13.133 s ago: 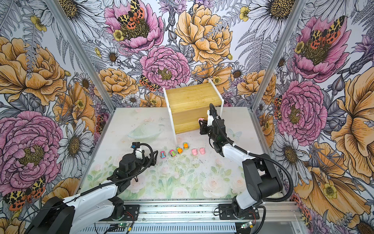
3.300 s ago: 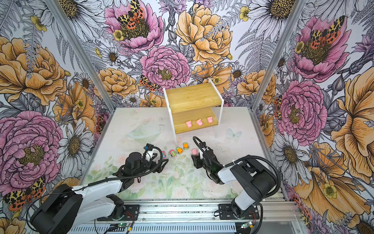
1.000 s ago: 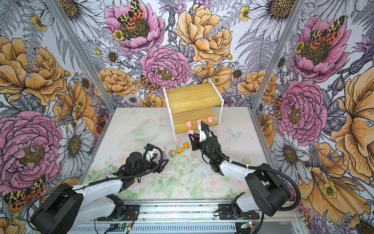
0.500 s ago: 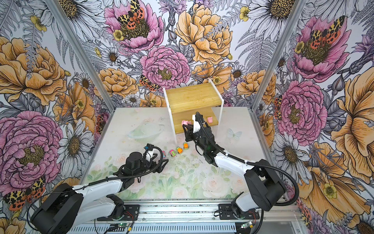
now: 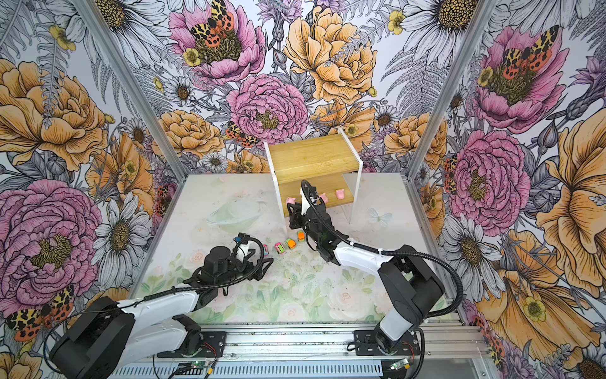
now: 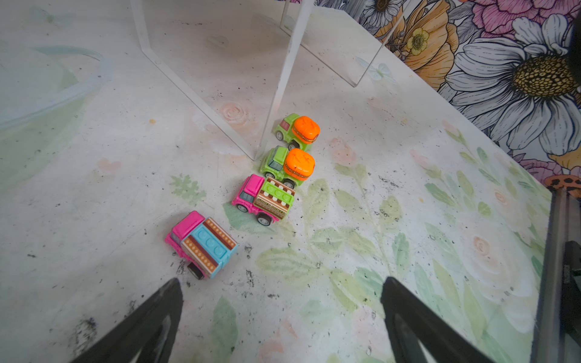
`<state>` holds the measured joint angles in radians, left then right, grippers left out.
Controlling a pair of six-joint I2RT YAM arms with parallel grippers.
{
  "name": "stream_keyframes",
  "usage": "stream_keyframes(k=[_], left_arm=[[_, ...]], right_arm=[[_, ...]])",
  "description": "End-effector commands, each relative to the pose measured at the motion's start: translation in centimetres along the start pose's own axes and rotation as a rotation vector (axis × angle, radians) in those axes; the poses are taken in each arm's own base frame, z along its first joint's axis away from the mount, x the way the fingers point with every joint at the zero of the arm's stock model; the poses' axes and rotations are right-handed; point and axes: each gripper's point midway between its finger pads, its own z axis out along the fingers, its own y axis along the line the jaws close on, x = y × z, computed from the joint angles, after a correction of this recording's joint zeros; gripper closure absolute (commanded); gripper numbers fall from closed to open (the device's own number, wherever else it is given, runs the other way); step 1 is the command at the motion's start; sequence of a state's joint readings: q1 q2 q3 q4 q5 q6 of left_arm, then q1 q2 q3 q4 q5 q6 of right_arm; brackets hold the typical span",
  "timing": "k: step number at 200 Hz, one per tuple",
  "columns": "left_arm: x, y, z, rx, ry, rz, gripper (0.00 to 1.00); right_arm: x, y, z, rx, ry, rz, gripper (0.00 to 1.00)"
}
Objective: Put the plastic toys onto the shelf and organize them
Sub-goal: 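Lower the pig onto the lower shelf beside the others, open right gripper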
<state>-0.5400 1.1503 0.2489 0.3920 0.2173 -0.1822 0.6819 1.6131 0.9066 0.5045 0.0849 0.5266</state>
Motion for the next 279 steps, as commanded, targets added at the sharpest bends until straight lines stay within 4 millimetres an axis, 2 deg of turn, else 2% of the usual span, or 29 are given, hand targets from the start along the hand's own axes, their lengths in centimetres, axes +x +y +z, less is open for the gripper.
stream_keyframes(k=[1,89,136,279], left_arm=[[-1.2,-0.3,0.1,0.001,-0.029,0.025,0.01],[-1.2,-0.3,0.2,0.002,-0.027,0.027,0.01],[-1.1,-0.3,0.3,0.001,-0.023,0.026,0.01],[-1.1,-0.3,0.2,0.001,-0.025,0.026,0.01]], right_arm=[[-1.2,0.2,0.7,0.023,-0.04,0.024,0.73],[0.1,-0.9,2.1,0.089,-0.008,0.044,0.73],[0.8,-0.9,2.7,0.085,0.009,0.05,0.72],[1.3,-0.8,2.3,0.09,0.024,0.054,0.65]])
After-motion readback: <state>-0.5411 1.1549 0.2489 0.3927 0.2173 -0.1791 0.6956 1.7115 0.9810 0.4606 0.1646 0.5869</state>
